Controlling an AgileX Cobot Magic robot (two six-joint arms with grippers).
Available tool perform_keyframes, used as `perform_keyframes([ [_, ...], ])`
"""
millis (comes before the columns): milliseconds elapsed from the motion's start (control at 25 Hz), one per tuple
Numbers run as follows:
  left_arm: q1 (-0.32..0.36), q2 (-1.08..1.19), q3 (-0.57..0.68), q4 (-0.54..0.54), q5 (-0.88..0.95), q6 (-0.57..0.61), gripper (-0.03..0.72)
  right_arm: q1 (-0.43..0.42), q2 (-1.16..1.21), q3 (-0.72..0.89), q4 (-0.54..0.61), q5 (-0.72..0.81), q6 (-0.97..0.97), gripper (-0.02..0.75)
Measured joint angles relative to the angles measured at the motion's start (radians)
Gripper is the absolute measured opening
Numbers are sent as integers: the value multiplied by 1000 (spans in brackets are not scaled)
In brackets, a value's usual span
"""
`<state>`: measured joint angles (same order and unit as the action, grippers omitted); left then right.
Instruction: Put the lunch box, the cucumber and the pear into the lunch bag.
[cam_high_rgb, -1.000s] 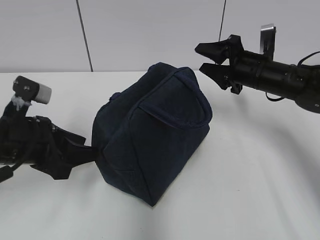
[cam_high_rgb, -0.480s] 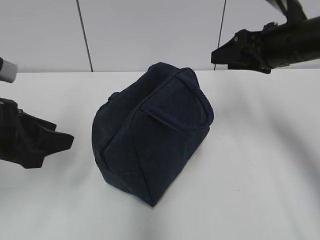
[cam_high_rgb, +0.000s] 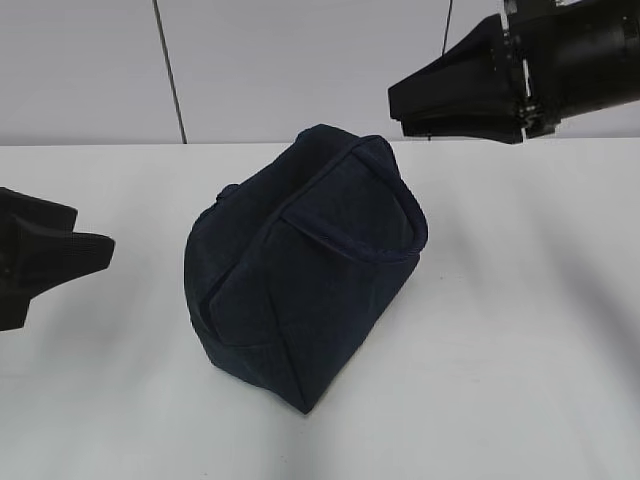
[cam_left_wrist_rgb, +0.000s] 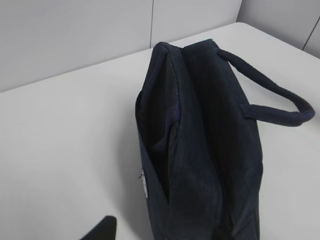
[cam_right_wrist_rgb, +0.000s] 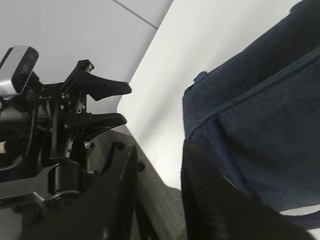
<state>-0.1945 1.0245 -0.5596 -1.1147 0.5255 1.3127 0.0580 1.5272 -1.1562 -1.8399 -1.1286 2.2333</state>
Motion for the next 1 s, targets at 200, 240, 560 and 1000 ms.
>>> perform_keyframes([
  [200,0,-14,0,33,20,-32,351,2,-4,7,0,-66,42,140],
  [240,0,-14,2,48,20,-39,351,2,-6,18,0,-68,42,99],
  [560,0,-14,6,83,31,-51,351,2,-18,85,0,-12,-2,0],
  [1000,0,-14,-14,88,21,-51,351,4,-140,85,0,393,-340,0],
])
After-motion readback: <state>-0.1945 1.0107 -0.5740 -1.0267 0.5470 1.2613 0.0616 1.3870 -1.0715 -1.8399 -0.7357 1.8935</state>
